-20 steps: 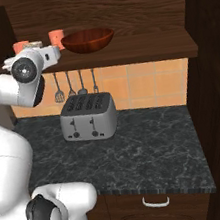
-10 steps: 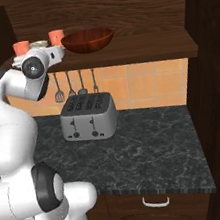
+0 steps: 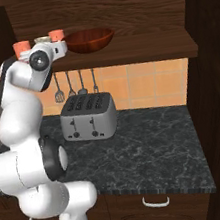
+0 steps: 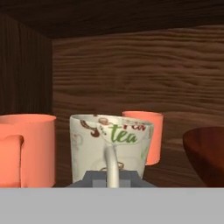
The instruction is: Gather all objects into one cabinet and sort the glasses and bowls to opposite sides.
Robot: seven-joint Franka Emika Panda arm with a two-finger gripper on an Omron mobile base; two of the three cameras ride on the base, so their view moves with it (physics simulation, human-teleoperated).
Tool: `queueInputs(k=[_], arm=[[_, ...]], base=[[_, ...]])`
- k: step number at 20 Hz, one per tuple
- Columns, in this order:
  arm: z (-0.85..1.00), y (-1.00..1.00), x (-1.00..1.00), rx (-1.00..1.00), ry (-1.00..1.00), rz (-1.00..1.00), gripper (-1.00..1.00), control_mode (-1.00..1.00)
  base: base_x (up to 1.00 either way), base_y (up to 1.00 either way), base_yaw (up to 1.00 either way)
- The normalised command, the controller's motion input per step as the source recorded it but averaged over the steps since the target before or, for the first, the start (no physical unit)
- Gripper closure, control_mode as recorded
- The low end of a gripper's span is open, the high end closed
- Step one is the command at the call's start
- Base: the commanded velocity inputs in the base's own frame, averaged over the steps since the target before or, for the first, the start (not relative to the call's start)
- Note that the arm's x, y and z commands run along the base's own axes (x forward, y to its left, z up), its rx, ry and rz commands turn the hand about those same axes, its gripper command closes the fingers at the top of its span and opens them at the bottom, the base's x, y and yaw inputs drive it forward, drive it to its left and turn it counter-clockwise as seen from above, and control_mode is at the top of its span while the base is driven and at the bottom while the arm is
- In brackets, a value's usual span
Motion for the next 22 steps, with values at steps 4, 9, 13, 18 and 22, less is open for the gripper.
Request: queueInputs(k=[4,9,13,18,22], arm=[[-0.41,0.14,0.31,0.00,0.00,0.00,1.00,-1.00],[-0.33,0.19,0.28,0.00,0.01,0.00,1.00,-1.00],[-0.01,0.08,0.27,0.00,0.03,0.00,1.00,-1.00],[0.00,0.00,0.02,0.00,0.01,0.00,1.00,-1.00],[0.00,0.00,0.00,0.00,0.00,0.00,1.00,-1.00]], base=[[0.00,0.00,0.00],[0.00,0.00,0.00],[0.00,0.00,0.00],[0.00,0.00,0.00],[0.00,0.00,0.00]])
